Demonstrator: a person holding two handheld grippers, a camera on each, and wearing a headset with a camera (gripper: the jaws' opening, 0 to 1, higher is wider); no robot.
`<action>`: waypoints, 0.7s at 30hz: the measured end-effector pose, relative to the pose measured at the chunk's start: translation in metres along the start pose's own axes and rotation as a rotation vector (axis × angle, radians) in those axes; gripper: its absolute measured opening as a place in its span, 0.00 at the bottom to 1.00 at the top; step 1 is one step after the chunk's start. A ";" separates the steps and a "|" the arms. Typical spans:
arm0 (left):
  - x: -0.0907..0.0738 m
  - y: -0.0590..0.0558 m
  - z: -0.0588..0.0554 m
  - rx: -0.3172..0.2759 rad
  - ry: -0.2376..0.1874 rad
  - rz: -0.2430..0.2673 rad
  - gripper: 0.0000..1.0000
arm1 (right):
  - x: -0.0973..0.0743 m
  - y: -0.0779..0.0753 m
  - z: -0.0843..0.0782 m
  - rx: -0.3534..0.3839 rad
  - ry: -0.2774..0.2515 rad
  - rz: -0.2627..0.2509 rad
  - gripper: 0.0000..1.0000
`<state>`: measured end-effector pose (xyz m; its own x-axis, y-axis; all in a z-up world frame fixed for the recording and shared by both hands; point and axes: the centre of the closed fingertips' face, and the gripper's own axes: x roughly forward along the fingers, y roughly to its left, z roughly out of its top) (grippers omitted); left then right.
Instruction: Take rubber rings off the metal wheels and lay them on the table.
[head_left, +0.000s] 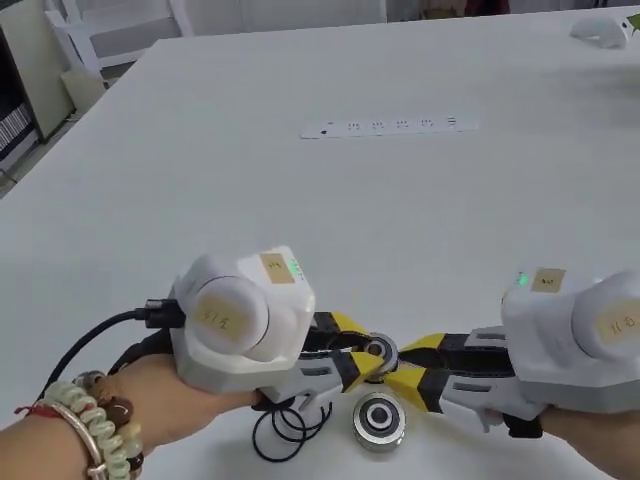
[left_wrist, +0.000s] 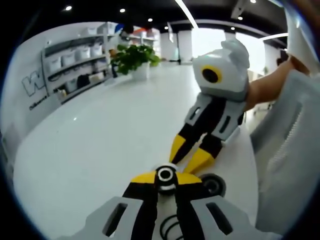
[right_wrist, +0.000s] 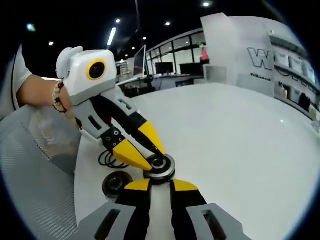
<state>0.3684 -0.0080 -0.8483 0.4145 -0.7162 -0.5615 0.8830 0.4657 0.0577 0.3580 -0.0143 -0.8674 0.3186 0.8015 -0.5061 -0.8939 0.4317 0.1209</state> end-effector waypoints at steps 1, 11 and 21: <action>0.000 0.000 0.000 -0.003 0.000 -0.002 0.13 | -0.002 0.000 -0.001 -0.014 0.002 -0.001 0.06; -0.001 0.000 0.000 -0.003 -0.006 0.001 0.13 | -0.001 -0.009 0.001 0.258 -0.059 -0.049 0.00; 0.000 0.000 0.000 0.004 -0.007 0.002 0.13 | -0.005 -0.012 0.002 0.648 -0.138 0.020 0.00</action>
<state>0.3683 -0.0075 -0.8482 0.4179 -0.7189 -0.5555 0.8830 0.4651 0.0624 0.3675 -0.0224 -0.8649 0.3802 0.8388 -0.3897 -0.5431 0.5435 0.6400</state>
